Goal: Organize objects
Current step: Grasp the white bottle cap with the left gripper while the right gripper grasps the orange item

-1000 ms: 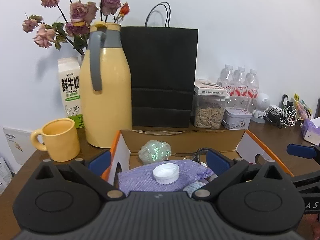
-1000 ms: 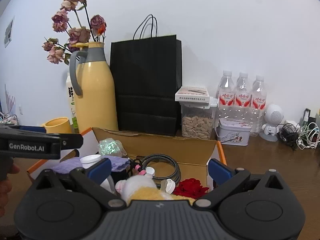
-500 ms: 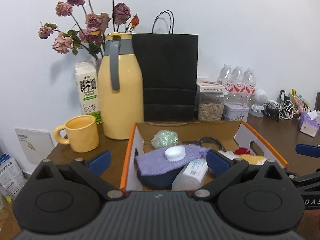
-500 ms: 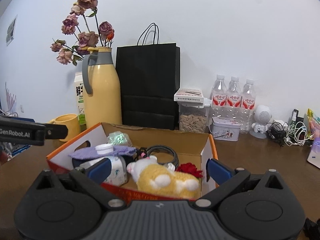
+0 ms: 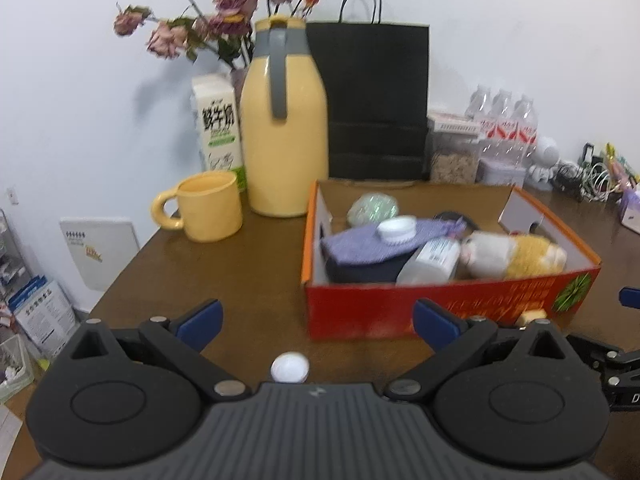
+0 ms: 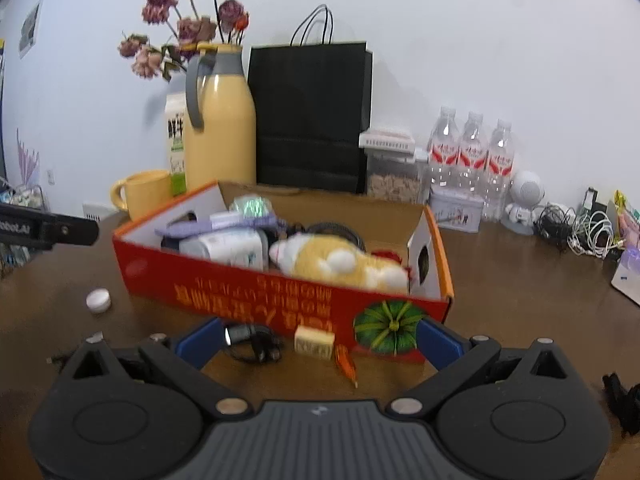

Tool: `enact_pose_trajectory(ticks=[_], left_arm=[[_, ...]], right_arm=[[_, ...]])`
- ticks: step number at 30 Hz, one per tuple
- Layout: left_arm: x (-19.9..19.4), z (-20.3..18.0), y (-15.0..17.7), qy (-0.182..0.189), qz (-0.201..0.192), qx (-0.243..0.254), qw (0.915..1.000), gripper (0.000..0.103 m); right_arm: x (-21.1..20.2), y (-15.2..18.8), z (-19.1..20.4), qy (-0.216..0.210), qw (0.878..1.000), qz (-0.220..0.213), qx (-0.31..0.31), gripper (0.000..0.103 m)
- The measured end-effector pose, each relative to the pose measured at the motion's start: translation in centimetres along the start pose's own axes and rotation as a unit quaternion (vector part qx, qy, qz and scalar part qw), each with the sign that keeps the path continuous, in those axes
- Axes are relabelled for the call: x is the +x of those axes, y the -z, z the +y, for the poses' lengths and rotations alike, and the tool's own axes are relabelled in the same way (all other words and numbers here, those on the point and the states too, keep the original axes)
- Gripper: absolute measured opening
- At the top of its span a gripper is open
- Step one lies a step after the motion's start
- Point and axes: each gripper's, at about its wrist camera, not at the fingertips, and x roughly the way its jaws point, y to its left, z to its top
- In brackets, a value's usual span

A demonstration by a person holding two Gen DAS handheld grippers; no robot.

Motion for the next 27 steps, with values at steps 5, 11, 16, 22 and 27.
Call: enact_pose_trajectory(ticks=[5, 11, 16, 22, 27], left_arm=[[0.4, 1.1, 1.5, -0.013, 0.020, 0.000, 0.9997, 0.103], [1.1, 2.4, 2.7, -0.024, 0.042, -0.005, 0.9988, 0.103], [1.2, 3.3, 3.0, -0.025, 0.046, -0.016, 0.9985, 0.103], [1.4, 3.8, 3.6, -0.026, 0.054, -0.020, 0.9980, 0.103], [1.5, 3.9, 3.8, -0.026, 0.058, -0.019, 0.9978, 0.103]], right_arm=[[0.8, 1.3, -0.4, 0.007, 1.000, 0.022, -0.009, 0.103], [2.6, 2.3, -1.6, 0.026, 0.998, 0.047, -0.011, 0.099], [4.8, 1.9, -2.1, 0.019, 0.998, 0.062, -0.011, 0.067], [6.8, 1.5, -1.9, 0.011, 0.997, 0.073, -0.007, 0.036], [6.8, 1.8, -1.7, -0.014, 0.998, 0.067, -0.004, 0.012]])
